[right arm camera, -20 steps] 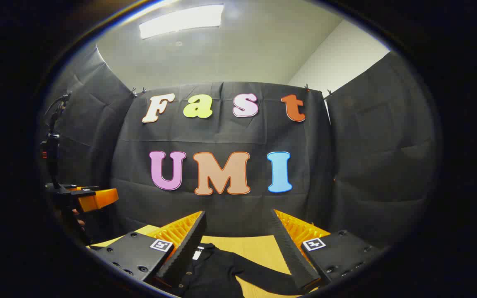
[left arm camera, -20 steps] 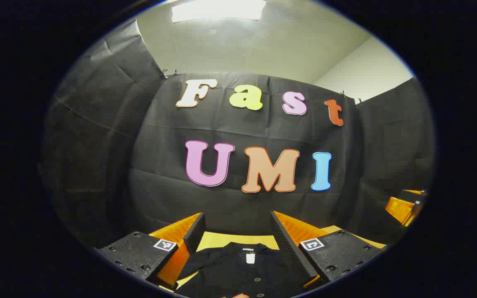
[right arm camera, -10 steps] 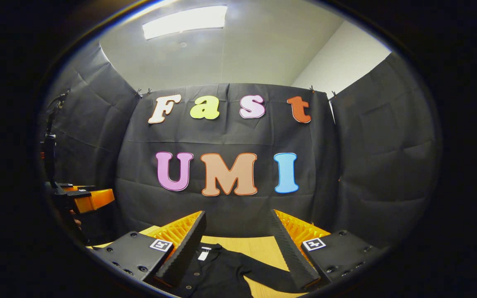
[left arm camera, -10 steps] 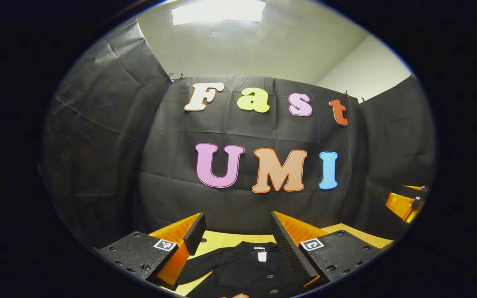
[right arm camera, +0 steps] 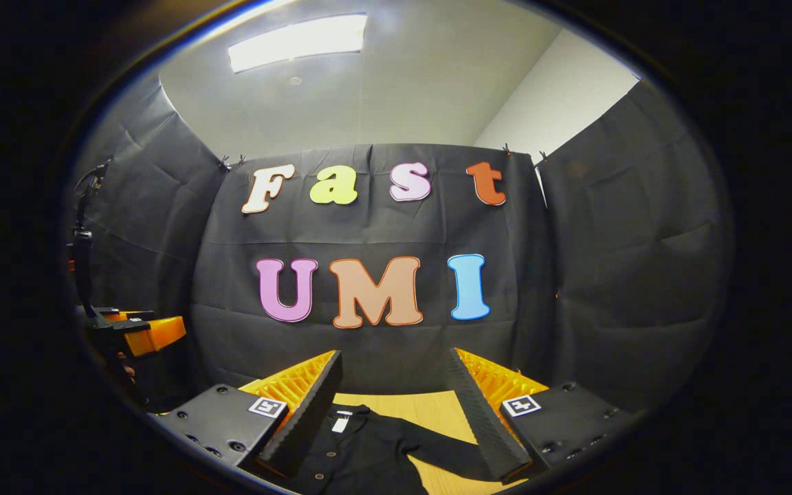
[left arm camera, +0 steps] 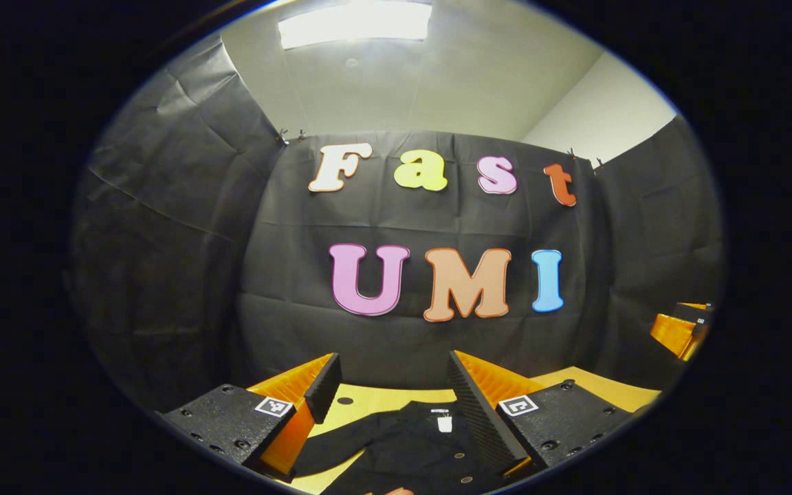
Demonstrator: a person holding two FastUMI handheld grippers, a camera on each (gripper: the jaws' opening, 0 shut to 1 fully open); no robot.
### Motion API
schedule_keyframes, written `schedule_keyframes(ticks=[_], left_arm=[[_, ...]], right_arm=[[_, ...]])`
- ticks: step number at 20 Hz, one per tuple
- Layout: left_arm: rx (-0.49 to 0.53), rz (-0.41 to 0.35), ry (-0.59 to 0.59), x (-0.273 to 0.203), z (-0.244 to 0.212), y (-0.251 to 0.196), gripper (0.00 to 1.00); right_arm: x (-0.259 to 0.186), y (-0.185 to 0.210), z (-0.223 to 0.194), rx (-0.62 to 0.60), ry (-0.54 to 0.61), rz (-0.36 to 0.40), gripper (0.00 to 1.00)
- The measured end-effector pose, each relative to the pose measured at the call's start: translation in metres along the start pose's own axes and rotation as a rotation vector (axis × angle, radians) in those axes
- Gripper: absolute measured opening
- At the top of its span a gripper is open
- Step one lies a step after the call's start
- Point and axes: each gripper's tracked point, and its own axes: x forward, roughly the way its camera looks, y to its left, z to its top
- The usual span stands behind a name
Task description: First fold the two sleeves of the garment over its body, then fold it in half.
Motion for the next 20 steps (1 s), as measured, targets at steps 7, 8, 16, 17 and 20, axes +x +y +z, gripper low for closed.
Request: schedule_keyframes(ticks=[7, 8, 16, 17, 20], left_arm=[[-0.01, -0.007, 0.016, -0.001, -0.008, 0.002, 0.92], [-0.007, -0.013, 0.018, 0.0, -0.009, 0.003, 0.92], [0.031, -0.023, 0.006, 0.009, -0.002, 0.015, 0.92], [0.039, -0.024, 0.004, 0.011, 0.0, 0.016, 0.92], [0.034, -0.02, 0.001, 0.015, 0.001, 0.016, 0.92]], right_arm=[[0.001, 0.02, 0.014, -0.001, -0.039, 0.064, 0.98], [0.002, 0.025, 0.016, 0.004, -0.051, 0.075, 0.97], [0.022, 0.041, 0.012, -0.011, -0.033, 0.083, 0.99], [0.023, 0.04, 0.012, -0.008, -0.031, 0.085, 0.99], [0.033, 0.046, 0.013, -0.011, -0.029, 0.099, 0.99]])
